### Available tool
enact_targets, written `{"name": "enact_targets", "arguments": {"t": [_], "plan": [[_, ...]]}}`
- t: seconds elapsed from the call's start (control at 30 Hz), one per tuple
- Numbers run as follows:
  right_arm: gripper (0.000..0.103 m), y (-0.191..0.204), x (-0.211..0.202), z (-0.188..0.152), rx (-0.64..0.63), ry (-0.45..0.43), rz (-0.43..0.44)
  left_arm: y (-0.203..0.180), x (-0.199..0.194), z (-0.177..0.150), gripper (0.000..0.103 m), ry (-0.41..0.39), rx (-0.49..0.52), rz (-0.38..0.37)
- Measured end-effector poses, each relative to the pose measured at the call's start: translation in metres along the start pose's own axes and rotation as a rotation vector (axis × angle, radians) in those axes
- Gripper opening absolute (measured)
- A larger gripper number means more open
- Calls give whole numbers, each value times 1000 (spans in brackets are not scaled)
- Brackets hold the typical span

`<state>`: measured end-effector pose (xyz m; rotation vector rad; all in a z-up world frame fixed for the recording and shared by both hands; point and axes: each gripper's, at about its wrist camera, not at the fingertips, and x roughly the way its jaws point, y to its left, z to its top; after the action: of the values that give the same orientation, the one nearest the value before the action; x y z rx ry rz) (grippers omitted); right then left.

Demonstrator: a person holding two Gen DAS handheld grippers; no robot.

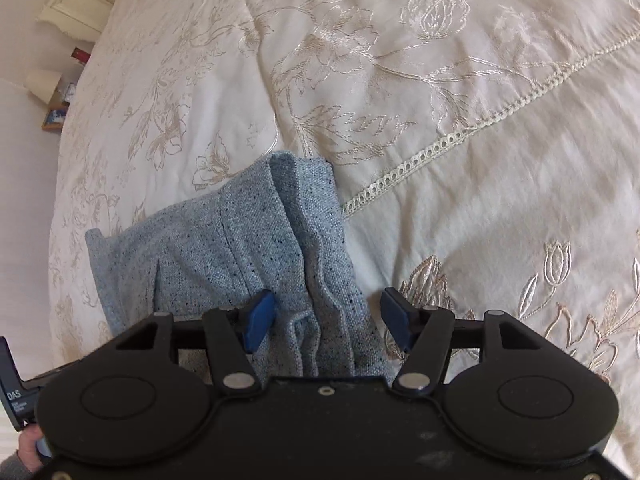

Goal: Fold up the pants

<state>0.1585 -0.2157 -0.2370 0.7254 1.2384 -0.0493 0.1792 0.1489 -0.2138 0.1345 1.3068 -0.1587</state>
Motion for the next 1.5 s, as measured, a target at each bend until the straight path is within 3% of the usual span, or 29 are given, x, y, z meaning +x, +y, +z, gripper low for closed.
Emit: {"name": "enact_targets", "arguments": {"t": [0.13, 0.27, 0.33, 0.37, 0.4, 0.5, 0.57, 0.73, 0.83, 1.1, 1.37, 1.43, 1.5], "plan": [[65, 9, 2, 1, -22, 18, -35, 13, 3, 4, 79, 52, -91, -37], [66, 9, 5, 7, -1, 44, -41, 19, 6, 7, 75, 64, -99, -58], [66, 10, 6, 10, -16, 57, -39, 23, 4, 6, 60, 64, -108, -111], [65, 11, 7, 11, -12, 63, -37, 27, 3, 7, 42, 65, -117, -166], [65, 11, 7, 12, -10, 62, -36, 29, 1, 8, 33, 66, -128, -189], [45, 28, 3, 7, -106, 31, -65, 23, -9, 4, 17, 30, -112, -150], [27, 45, -2, 0, -187, 3, -101, 16, -22, -2, 13, -11, -106, -122], [19, 80, -28, -20, -343, -108, -182, 15, -68, -12, 11, -117, -154, -149], [19, 93, -48, -29, -397, -154, -176, 17, -90, -14, 10, -169, -166, -178], [17, 141, -88, -48, -508, -212, -131, 42, -130, -27, 9, -273, -214, -157], [17, 241, -77, -48, -646, -201, 7, 141, -156, -33, 9, -350, -346, -47], [17, 275, -63, -46, -689, -199, 43, 168, -152, -29, 10, -342, -377, -19], [17, 310, -46, -46, -722, -198, 76, 191, -141, -26, 18, -300, -420, 33]]}}
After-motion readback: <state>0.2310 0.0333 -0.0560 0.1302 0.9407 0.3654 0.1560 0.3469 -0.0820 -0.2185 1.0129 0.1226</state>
